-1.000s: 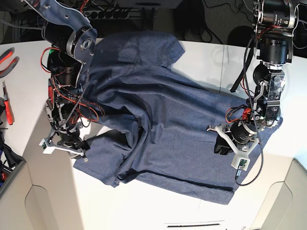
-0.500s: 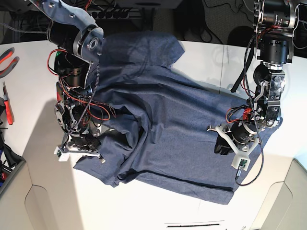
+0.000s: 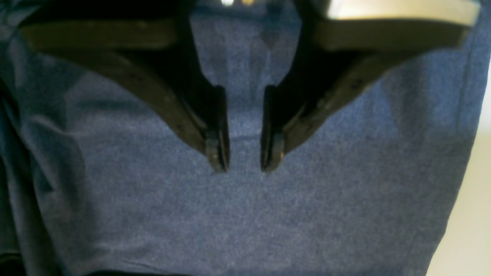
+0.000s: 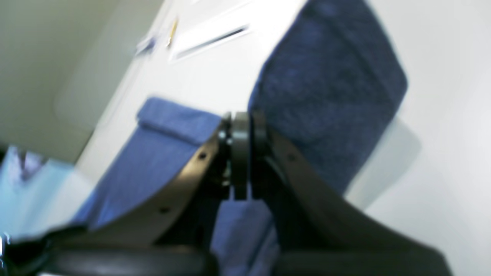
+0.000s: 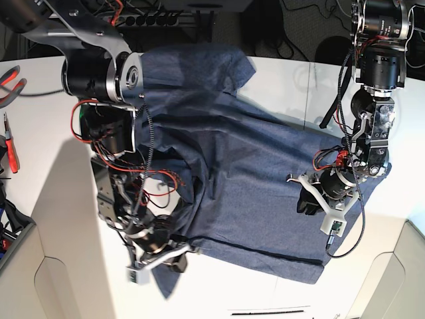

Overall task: Layout the t-shirt on the table in an organized manner, then fold the t-shirt properly
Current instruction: 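Drag the lifted hem with the right gripper toward the left gripper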

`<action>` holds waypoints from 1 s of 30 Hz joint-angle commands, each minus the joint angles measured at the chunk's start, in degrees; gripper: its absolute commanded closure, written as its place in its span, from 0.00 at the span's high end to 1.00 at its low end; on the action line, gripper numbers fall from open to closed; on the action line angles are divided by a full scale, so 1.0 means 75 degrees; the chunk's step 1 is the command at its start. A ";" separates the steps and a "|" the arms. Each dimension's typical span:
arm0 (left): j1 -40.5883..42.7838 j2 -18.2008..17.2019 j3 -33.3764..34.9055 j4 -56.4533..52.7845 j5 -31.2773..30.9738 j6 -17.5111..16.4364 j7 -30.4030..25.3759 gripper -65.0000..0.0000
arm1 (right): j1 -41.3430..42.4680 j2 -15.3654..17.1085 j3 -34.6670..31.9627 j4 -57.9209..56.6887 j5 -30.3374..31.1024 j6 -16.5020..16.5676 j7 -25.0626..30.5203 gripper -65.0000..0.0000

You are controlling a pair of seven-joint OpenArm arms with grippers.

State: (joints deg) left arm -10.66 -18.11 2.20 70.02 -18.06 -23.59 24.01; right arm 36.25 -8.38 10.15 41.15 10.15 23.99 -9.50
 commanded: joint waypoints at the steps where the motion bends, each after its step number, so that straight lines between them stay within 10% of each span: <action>1: -0.0181 -0.0082 -0.0038 0.0119 -0.0079 -0.0003 -0.0146 0.28 | 0.0329 -0.0035 -0.0341 0.0137 -0.0052 0.0087 0.0122 0.00; 12: -0.0181 -0.0082 -0.0038 0.0119 -0.0079 0.0000 -0.0149 0.28 | 0.0475 -0.0041 -0.3118 0.0137 -0.0898 -0.0032 0.0300 0.00; 25: -0.0184 -0.0082 -0.0038 0.0119 -0.0079 0.0000 -0.0160 0.28 | 0.0472 -0.0041 -0.3628 0.0137 -0.0898 -0.0029 0.0329 0.00; 30: -0.0184 -0.0082 -0.0038 0.0119 -0.0079 0.0000 -0.0201 0.28 | 0.0437 -0.0041 -0.3628 0.0137 -0.0877 0.0297 0.0321 0.33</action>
State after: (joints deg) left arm -10.66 -18.11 2.20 70.00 -18.06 -23.62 23.97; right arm 37.76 -8.27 -17.08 41.12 2.96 25.85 -8.80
